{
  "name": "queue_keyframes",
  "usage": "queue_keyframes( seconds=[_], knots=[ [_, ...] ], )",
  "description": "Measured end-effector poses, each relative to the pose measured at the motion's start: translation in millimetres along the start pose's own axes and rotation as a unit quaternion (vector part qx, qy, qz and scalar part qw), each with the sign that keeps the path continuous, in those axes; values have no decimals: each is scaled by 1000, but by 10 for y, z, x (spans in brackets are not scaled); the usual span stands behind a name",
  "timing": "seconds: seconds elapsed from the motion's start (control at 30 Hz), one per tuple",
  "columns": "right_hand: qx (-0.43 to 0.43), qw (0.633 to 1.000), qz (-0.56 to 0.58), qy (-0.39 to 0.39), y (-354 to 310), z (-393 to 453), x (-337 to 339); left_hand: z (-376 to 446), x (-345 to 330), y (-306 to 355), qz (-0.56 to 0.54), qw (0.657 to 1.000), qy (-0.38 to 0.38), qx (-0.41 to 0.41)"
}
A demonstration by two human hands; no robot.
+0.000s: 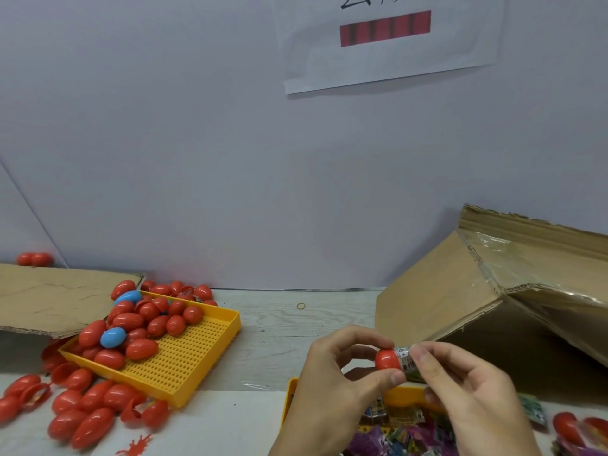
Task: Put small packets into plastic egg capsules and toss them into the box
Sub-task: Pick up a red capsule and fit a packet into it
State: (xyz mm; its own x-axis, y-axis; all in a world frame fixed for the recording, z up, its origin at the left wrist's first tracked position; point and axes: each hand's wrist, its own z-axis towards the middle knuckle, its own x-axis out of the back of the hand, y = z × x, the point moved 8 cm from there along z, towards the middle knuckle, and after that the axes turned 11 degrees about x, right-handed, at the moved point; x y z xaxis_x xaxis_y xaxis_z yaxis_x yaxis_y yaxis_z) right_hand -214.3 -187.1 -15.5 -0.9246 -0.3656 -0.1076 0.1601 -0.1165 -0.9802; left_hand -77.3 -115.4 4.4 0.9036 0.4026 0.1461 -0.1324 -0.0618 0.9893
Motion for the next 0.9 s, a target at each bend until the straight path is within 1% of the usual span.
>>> queue_keyframes(
  seconds=[0.33, 0.43, 0.9],
  knots=[
    [-20, 1000, 1, -10, 69, 20, -6, 11, 6, -15, -8, 1000, 1, -3],
    [-18, 1000, -2, -12, 88, 28, -12, 9, -3, -12, -11, 1000, -6, -2],
    [-4, 999, -12, -29, 86, 42, -27, -4, 13, 4, 10, 1000, 21, -4]
  ],
)
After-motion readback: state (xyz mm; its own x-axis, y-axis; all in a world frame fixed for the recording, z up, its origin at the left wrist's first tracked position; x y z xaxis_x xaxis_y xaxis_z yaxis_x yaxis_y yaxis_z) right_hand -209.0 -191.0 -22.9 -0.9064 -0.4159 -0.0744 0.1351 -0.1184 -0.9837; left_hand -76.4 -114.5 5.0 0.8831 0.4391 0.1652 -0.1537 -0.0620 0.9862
